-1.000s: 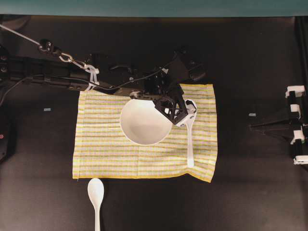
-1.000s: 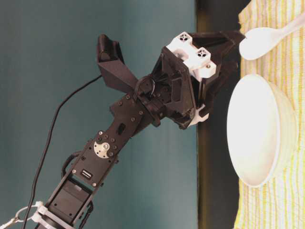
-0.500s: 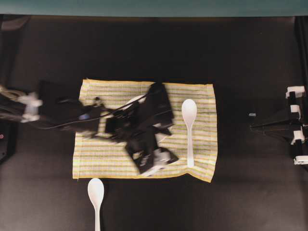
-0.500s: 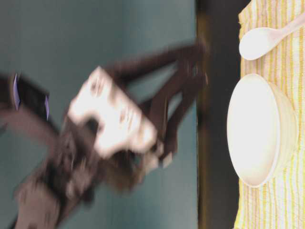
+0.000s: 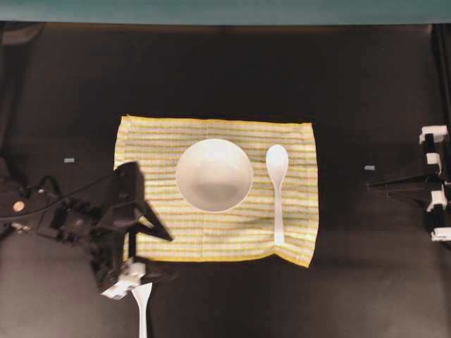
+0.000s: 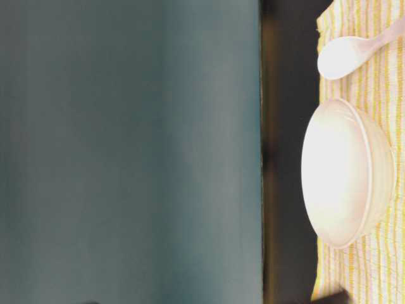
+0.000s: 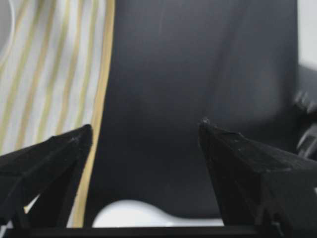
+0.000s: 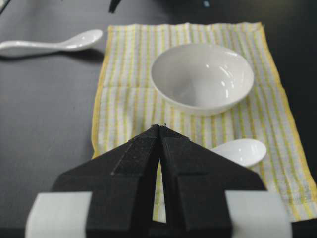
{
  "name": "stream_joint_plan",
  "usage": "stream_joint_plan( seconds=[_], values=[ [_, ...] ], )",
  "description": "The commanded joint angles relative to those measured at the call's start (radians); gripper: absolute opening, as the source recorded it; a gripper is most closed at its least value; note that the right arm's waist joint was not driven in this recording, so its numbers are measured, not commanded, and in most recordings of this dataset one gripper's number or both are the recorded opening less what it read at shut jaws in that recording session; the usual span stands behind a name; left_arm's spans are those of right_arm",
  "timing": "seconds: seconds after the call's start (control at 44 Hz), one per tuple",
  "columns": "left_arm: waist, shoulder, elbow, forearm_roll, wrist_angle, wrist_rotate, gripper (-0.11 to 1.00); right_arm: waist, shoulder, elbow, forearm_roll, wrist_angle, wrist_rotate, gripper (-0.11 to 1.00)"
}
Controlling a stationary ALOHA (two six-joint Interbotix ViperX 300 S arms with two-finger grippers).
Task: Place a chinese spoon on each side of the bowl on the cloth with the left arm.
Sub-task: 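Lower the left gripper and grasp the left white spoon, then carry the spoon onto the cloth left of the bowl and lower it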
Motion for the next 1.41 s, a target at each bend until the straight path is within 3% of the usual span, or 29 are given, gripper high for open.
stream_joint_plan(
  seconds=[0.0,0.159,0.273,0.591,0.909,1.113,1.272,1.34,1.386],
  values=[
    [-0.002,0.002,0.034,0.003,-0.014,-0.031,0.83,0.000,0.005,-0.005,0.002,-0.003,-0.003,-0.01],
    [-0.006,0.069,0.067,0.003,-0.067,-0.141,0.83,0.000,0.003,-0.003,0.000,-0.005,-0.002,-0.01],
    [-0.017,0.117,0.072,0.003,-0.075,-0.175,0.83,0.000,0.005,-0.002,0.000,-0.005,0.000,-0.01],
    [-0.107,0.132,0.078,0.003,-0.075,-0.221,0.83,0.000,0.003,0.000,0.000,-0.005,0.000,-0.01],
    [-0.120,0.132,0.078,0.003,-0.075,-0.222,0.79,0.000,-0.002,0.002,0.000,-0.008,0.000,-0.01],
    [-0.117,0.132,0.084,0.003,-0.066,-0.219,0.57,0.000,0.000,0.002,0.000,-0.008,0.000,-0.01],
    [-0.109,0.133,0.069,0.003,-0.006,-0.219,0.17,0.000,-0.002,0.002,0.002,-0.008,0.000,-0.01],
    [-0.107,0.133,0.058,0.003,0.028,-0.210,0.05,0.002,-0.003,0.002,0.000,-0.008,0.000,-0.01],
    [-0.106,0.132,0.049,0.003,0.048,-0.206,0.05,0.000,-0.003,0.002,0.000,-0.008,0.000,-0.01]
  ],
)
